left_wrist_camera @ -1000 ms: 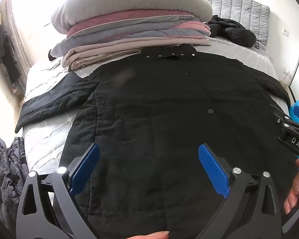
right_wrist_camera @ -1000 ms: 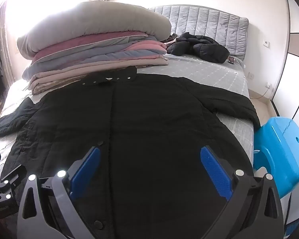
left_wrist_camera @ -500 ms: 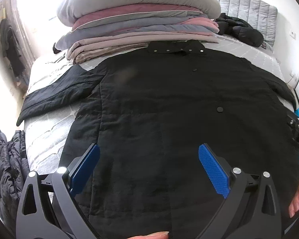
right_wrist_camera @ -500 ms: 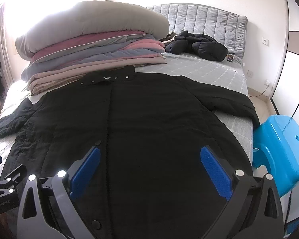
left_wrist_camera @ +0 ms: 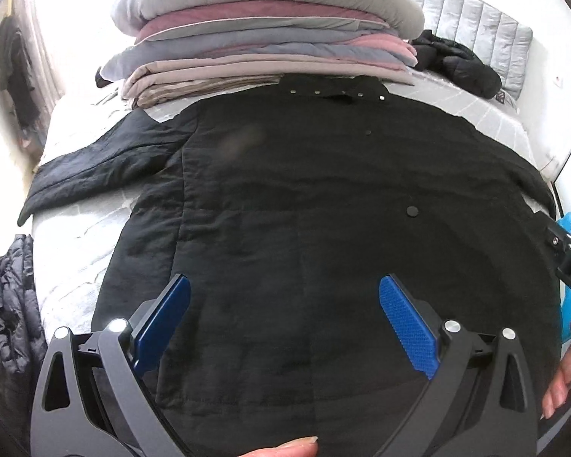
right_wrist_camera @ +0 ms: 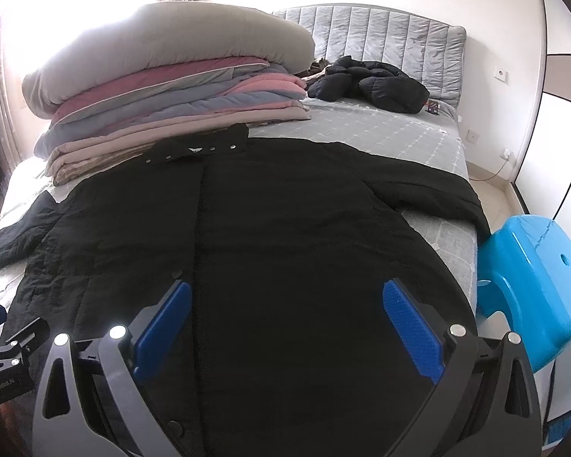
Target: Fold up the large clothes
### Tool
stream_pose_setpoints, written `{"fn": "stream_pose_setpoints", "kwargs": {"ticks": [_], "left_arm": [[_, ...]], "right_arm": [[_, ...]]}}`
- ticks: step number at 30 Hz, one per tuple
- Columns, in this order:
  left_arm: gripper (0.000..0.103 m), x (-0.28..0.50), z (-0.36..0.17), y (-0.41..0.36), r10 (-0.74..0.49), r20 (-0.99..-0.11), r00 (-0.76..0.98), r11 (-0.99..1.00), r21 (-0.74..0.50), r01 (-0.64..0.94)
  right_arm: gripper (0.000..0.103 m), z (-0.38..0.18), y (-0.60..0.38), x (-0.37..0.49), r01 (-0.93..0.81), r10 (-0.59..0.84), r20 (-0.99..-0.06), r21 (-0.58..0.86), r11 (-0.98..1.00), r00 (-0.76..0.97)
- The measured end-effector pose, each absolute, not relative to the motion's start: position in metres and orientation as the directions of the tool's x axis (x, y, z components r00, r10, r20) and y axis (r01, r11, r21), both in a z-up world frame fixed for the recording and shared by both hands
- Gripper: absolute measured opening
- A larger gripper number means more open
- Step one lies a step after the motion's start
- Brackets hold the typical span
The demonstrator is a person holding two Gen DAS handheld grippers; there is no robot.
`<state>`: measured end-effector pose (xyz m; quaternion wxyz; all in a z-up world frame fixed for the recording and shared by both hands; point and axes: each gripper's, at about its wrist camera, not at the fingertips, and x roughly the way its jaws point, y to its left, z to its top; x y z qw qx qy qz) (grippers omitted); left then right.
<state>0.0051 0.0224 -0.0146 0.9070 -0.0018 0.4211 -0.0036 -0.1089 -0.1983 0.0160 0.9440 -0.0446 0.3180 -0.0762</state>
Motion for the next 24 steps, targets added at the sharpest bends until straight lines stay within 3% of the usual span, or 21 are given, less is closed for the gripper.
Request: {"fn": "stream_pose_setpoints", "kwargs": {"ticks": [4, 8, 24], "left_arm": [[0.096, 0.0064, -0.0145, 0.0231, -0.008, -0.759, 0.651, 1.000, -0.008, 0.003], [0.096, 0.0078, -0.0143, 0.0224, -0.135, -0.770, 0.624, 0.991, -0.109, 0.079], [0.095, 0.0092, -0.0175, 0.0224, -0.043, -0.783, 0.620, 0.999, -0.017, 0.048]], "right_arm": [[0.098, 0.0159, -0.1995, -0.1096, 0.117, -0.173, -0.593, -0.133, 0.984, 0.786], [0.098, 0.0175, -0.1990, -0.1115, 0.116, -0.174, -0.590, -0.136, 0.984, 0.788], [0.098, 0.0147, -0.1991, -0.1079, 0.114, -0.183, -0.597, -0.152, 0.982, 0.781]]}}
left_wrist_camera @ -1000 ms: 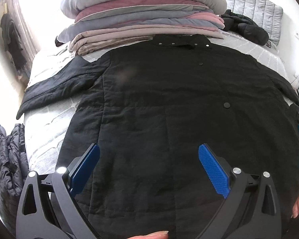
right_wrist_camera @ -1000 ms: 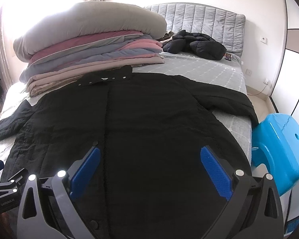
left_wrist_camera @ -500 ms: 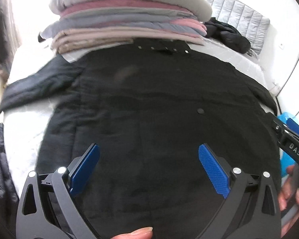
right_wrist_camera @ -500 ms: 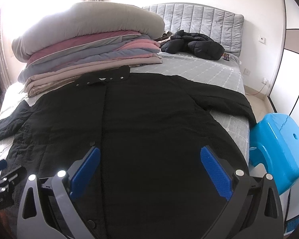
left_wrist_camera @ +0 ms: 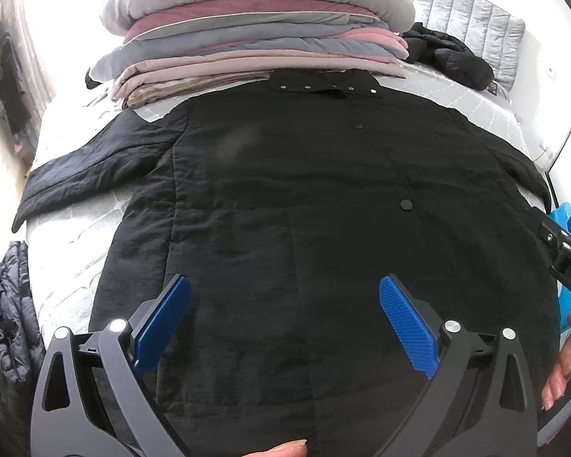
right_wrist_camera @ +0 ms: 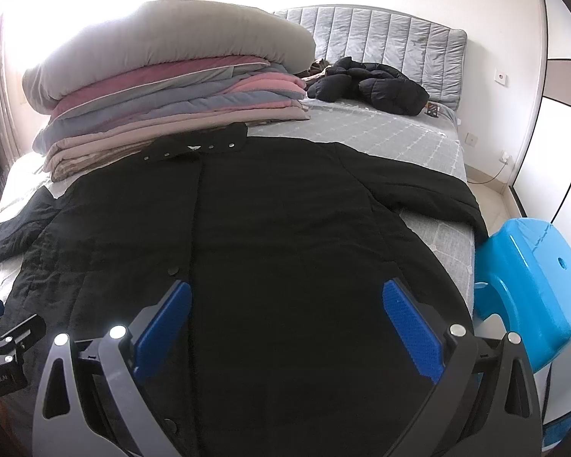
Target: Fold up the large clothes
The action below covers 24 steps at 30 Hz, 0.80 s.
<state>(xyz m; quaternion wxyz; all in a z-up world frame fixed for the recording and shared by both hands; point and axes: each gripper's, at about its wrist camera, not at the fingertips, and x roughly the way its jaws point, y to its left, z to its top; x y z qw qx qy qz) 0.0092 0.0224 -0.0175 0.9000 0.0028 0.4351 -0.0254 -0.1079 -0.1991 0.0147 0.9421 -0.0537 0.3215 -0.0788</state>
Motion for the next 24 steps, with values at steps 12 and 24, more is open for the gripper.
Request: {"fn": "stream_pose_setpoints", "kwargs": {"ticks": [12, 24], "left_arm": [[0.096, 0.0079, -0.0206, 0.0204, -0.059, -0.790, 0.610, 0.998, -0.027, 0.061], [0.096, 0.0070, -0.0250, 0.0209, -0.030, -0.787, 0.616, 0.999, -0.009, 0.037]], "right_arm": [[0.098, 0.0121, -0.2001, -0.1057, 0.105, -0.172, -0.607, -0.144, 0.984, 0.776], [0.098, 0.0140, -0.2028, -0.1074, 0.097, -0.151, -0.609, -0.120, 0.988, 0.779]]}}
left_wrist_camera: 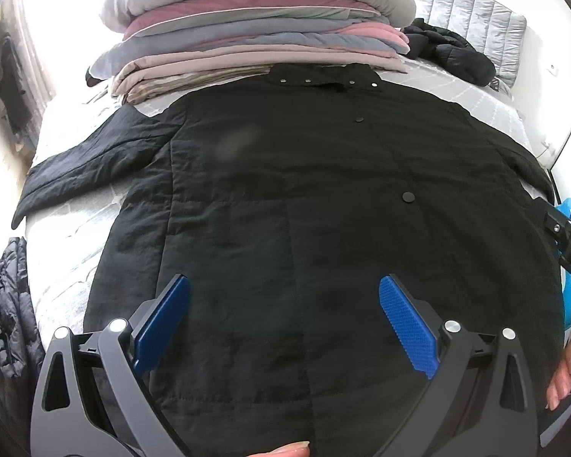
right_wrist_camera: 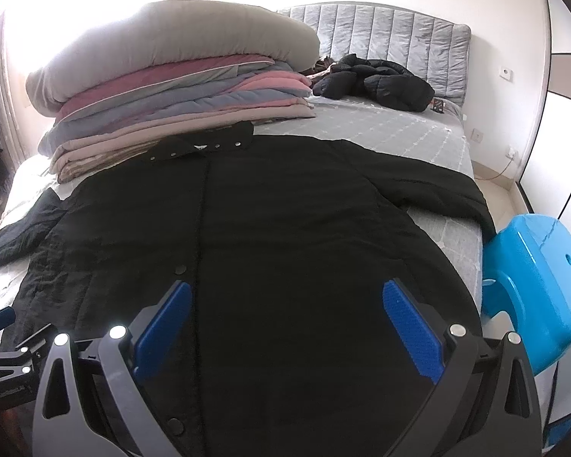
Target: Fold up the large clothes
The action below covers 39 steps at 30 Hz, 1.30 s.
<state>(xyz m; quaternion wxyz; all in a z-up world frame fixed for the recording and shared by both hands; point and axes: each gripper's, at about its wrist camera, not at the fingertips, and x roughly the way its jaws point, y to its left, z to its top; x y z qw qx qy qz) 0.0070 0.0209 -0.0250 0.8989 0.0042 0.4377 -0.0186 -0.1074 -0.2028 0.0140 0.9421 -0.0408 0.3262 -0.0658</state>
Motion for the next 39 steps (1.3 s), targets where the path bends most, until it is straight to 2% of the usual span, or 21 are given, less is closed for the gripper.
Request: {"fn": "stream_pose_setpoints", "kwargs": {"ticks": [39], "left_arm": [[0.096, 0.005, -0.021, 0.020, -0.017, -0.769, 0.639, 1.000, -0.009, 0.016]], "right_arm": [[0.098, 0.017, -0.206, -0.107, 0.101, -0.147, -0.617, -0.108, 0.989, 0.773]]}}
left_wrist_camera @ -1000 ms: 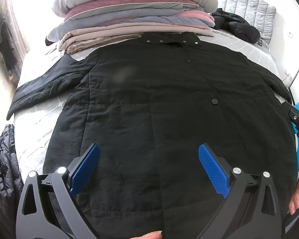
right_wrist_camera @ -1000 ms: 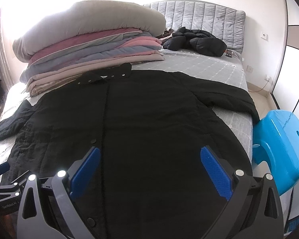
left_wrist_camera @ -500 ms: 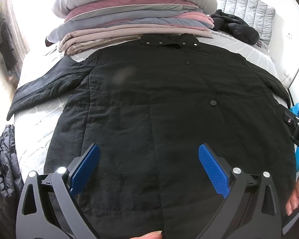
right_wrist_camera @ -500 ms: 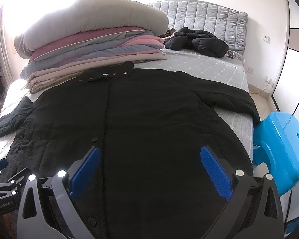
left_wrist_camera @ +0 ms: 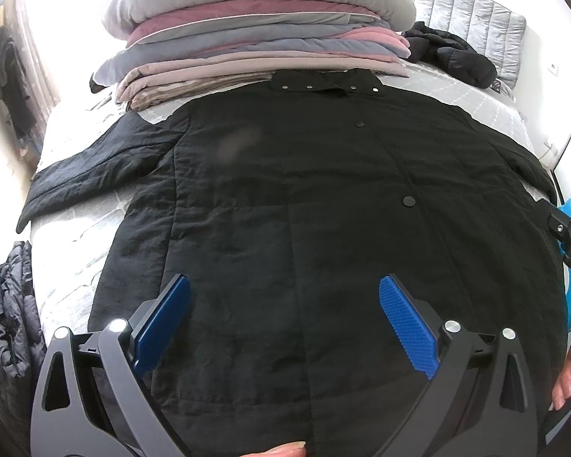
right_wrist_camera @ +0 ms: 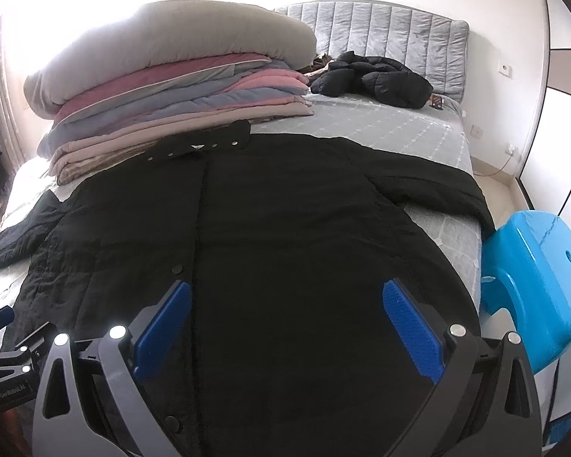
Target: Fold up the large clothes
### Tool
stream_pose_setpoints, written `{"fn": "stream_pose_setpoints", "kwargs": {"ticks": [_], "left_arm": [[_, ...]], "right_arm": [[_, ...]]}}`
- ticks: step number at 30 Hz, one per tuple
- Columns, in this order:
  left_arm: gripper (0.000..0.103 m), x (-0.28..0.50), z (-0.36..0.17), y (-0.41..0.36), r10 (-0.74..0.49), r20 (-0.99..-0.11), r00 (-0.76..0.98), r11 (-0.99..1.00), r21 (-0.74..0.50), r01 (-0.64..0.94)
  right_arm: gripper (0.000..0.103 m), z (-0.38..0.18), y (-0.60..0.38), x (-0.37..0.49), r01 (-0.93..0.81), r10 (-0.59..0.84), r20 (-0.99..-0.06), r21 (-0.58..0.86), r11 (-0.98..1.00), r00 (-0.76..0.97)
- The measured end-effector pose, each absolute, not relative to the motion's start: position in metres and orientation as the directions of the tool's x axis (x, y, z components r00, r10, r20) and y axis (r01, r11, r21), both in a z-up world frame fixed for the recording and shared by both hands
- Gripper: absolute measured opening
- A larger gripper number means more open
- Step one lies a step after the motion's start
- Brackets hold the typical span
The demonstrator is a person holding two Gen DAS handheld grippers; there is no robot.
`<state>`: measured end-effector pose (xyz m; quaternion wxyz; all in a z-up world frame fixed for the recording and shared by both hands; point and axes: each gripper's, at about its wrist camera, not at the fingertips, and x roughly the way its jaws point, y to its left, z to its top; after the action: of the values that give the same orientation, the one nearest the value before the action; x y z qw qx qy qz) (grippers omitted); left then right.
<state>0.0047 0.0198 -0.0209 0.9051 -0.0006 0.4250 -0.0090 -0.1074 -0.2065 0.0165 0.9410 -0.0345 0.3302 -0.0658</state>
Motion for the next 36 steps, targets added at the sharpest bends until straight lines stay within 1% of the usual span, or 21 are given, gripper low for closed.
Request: {"fn": "stream_pose_setpoints", "kwargs": {"ticks": [2, 4, 6, 10, 11, 13, 14, 17, 19, 22, 25, 29, 33, 36], "left_arm": [[0.096, 0.004, -0.020, 0.021, -0.014, -0.766, 0.643, 1.000, -0.006, 0.014], [0.096, 0.006, -0.019, 0.024, -0.022, -0.769, 0.639, 1.000, -0.019, 0.012], [0.096, 0.007, -0.019, 0.028, -0.039, -0.775, 0.631, 0.999, -0.043, 0.010], [0.096, 0.008, -0.017, 0.036, -0.066, -0.778, 0.624, 0.997, -0.078, 0.009], [0.096, 0.008, -0.017, 0.037, -0.071, -0.779, 0.623, 0.997, -0.082, 0.011], [0.096, 0.007, -0.016, 0.039, -0.079, -0.780, 0.621, 0.996, -0.087, 0.017], [0.096, 0.007, -0.016, 0.040, -0.082, -0.781, 0.618, 0.996, -0.089, 0.020], [0.096, 0.008, -0.016, 0.042, -0.095, -0.789, 0.607, 0.995, -0.097, 0.029], [0.096, 0.009, -0.017, 0.043, -0.100, -0.794, 0.600, 0.994, -0.099, 0.035], [0.096, 0.010, -0.019, 0.045, -0.102, -0.800, 0.591, 0.995, -0.094, 0.045], [0.096, 0.013, -0.023, 0.046, -0.100, -0.808, 0.580, 0.995, -0.085, 0.052], [0.096, 0.018, -0.027, 0.048, -0.097, -0.817, 0.569, 0.995, -0.083, 0.050], [0.095, 0.025, -0.032, 0.052, -0.102, -0.828, 0.552, 0.995, -0.093, 0.044], [0.096, 0.027, -0.034, 0.052, -0.104, -0.830, 0.548, 0.994, -0.096, 0.044]], "right_arm": [[0.098, 0.023, -0.212, -0.108, 0.081, -0.117, -0.614, -0.086, 0.993, 0.781], [0.097, 0.038, -0.228, -0.106, 0.070, -0.095, -0.591, -0.064, 0.995, 0.801], [0.098, 0.051, -0.261, -0.102, 0.087, -0.075, -0.580, -0.006, 0.996, 0.812], [0.098, 0.064, -0.361, -0.085, 0.196, -0.008, -0.616, 0.238, 0.951, 0.788], [0.098, 0.062, -0.396, -0.079, 0.233, 0.027, -0.627, 0.328, 0.915, 0.779], [0.098, 0.054, -0.440, -0.071, 0.290, 0.072, -0.642, 0.441, 0.849, 0.763], [0.098, 0.044, -0.468, -0.065, 0.328, 0.113, -0.646, 0.521, 0.788, 0.755], [0.098, 0.016, -0.514, -0.051, 0.375, 0.209, -0.620, 0.672, 0.639, 0.756], [0.098, 0.004, -0.530, -0.040, 0.388, 0.234, -0.601, 0.717, 0.579, 0.764], [0.098, -0.019, -0.553, -0.023, 0.376, 0.279, -0.538, 0.799, 0.470, 0.795], [0.097, -0.038, -0.569, -0.004, 0.366, 0.311, -0.490, 0.850, 0.379, 0.814], [0.098, -0.048, -0.579, 0.020, 0.354, 0.292, -0.466, 0.862, 0.364, 0.835], [0.097, -0.047, -0.596, 0.038, 0.327, 0.246, -0.432, 0.869, 0.372, 0.868], [0.097, -0.049, -0.611, 0.049, 0.330, 0.210, -0.423, 0.870, 0.367, 0.881]]}}
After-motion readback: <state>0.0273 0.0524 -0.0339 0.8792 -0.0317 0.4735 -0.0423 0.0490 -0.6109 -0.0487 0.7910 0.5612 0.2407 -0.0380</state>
